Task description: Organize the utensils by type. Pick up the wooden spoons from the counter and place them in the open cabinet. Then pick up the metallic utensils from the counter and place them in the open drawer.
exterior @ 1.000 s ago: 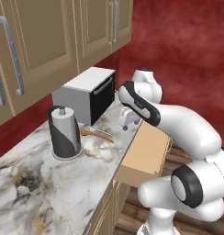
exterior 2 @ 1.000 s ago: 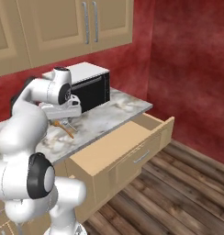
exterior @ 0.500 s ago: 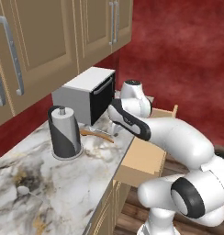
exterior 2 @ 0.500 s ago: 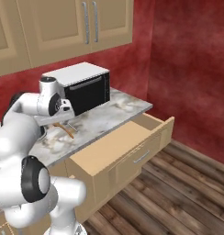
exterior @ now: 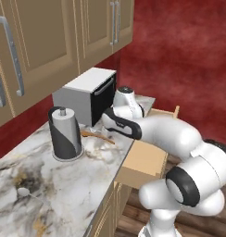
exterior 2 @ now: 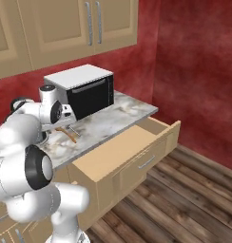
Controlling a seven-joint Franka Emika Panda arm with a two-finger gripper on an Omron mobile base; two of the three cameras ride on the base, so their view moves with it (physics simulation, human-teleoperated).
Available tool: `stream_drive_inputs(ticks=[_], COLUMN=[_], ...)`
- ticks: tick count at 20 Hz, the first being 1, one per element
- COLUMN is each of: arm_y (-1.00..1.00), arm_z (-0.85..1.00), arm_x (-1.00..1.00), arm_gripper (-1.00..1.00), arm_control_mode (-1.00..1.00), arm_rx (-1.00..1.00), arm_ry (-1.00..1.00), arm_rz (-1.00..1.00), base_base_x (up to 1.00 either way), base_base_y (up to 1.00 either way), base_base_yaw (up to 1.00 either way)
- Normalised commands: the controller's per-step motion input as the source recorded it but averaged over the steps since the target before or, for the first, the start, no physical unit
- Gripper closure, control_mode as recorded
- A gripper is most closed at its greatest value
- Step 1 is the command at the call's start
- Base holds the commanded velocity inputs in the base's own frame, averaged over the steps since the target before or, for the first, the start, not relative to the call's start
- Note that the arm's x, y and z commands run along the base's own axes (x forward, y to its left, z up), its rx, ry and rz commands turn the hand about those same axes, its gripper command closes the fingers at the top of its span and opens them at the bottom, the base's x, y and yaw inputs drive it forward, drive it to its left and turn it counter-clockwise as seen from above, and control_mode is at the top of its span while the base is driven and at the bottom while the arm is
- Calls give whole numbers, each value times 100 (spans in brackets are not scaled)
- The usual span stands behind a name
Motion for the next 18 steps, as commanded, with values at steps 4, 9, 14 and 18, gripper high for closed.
stream_drive_inputs(ticks=[4,9,14,18], arm_y=[24,19,6,2], arm_z=[-35,-36,-29,-33], arm_x=[38,32,44,32], arm_gripper=[-100,-100,-100,-100], arm_control_mode=[-100,-100,-100,-100], arm_rx=[-2,-1,0,0], arm_ry=[-1,-3,0,0], arm_rz=[0,0,0,0], base_base_x=[0,0,0,0], base_base_y=[0,0,0,0], base_base_yaw=[0,0,0,0])
